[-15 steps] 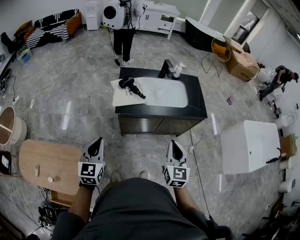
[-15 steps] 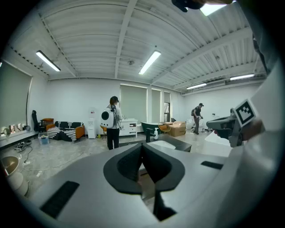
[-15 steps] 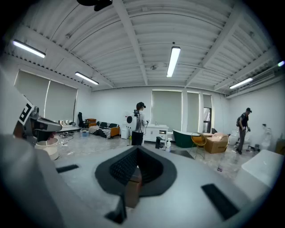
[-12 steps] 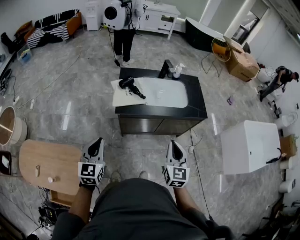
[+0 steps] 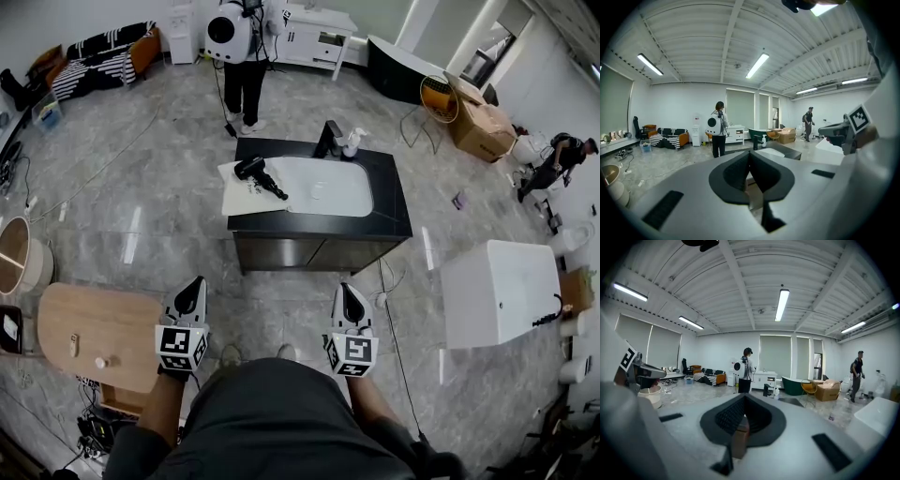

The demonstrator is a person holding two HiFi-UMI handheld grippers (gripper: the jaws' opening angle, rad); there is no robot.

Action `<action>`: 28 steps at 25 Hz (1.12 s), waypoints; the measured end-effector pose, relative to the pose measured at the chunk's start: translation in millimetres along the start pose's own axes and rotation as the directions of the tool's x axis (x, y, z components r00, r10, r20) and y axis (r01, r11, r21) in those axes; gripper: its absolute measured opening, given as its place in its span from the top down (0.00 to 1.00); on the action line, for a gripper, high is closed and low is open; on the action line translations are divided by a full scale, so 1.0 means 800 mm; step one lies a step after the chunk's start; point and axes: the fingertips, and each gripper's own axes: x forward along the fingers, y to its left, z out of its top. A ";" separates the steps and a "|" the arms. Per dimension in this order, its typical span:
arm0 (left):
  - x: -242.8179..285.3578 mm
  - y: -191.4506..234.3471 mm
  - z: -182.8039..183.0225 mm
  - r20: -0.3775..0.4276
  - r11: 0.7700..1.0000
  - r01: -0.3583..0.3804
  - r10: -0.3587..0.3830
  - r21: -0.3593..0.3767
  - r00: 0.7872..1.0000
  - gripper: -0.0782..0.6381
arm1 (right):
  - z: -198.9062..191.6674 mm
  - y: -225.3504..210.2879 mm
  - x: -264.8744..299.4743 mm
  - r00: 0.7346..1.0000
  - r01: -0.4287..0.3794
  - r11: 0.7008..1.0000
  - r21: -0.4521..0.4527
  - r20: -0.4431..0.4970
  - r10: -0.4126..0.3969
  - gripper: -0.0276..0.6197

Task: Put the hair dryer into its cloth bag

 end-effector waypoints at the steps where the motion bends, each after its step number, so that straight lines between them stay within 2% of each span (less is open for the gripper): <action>1: 0.001 -0.001 0.000 -0.001 1.000 0.000 0.000 0.000 1.000 0.89 | -0.001 0.000 0.001 1.000 -0.004 1.000 0.004 0.000 0.004 0.96; 8: 0.011 -0.007 -0.002 -0.009 0.999 -0.035 0.035 -0.002 0.999 0.89 | -0.010 -0.023 0.005 1.000 0.001 1.000 0.014 0.005 -0.001 0.96; 19: 0.029 -0.035 -0.014 -0.025 0.989 -0.142 0.142 -0.028 0.990 0.89 | -0.020 -0.082 0.039 0.997 -0.076 0.997 -0.025 -0.008 0.075 0.96; 24: 0.056 -0.022 -0.014 -0.028 0.987 -0.153 0.152 -0.040 0.988 0.89 | -0.020 -0.090 0.071 0.997 -0.076 0.997 -0.030 -0.016 0.076 0.96; 28: 0.097 -0.001 -0.010 -0.022 0.992 -0.126 0.126 -0.028 0.992 0.89 | -0.015 -0.086 0.108 0.998 -0.057 0.998 -0.034 -0.018 0.056 0.96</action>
